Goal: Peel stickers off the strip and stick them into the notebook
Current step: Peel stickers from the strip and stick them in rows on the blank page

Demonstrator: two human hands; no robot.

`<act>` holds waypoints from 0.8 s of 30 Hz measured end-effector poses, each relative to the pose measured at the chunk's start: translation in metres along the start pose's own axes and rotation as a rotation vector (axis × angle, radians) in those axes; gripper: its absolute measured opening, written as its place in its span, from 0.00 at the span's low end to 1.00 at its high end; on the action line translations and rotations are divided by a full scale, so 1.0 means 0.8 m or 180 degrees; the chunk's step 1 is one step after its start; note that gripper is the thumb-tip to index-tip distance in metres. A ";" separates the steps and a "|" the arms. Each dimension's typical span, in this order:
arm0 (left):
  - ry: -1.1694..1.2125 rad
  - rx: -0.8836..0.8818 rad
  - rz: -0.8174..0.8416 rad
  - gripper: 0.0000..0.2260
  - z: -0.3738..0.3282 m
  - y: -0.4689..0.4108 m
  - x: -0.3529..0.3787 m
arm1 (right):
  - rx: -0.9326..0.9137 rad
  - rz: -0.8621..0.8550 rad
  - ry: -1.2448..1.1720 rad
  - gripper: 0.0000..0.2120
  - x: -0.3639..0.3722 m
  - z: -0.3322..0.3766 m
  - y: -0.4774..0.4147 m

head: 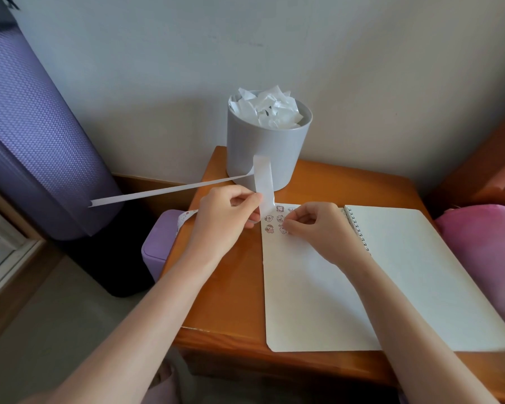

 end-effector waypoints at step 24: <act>0.0039 0.0055 0.0083 0.07 0.005 0.000 0.004 | -0.0394 -0.0218 0.0126 0.04 -0.002 0.001 0.000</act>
Point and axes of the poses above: each hand's wrist, its own y-axis away from the middle knuckle, its own x-axis out of the palm, z = x × y, the point moved 3 cm from there along -y, towards the middle knuckle, and after that the axes turned 2 degrees about x, right-handed, at the moved point
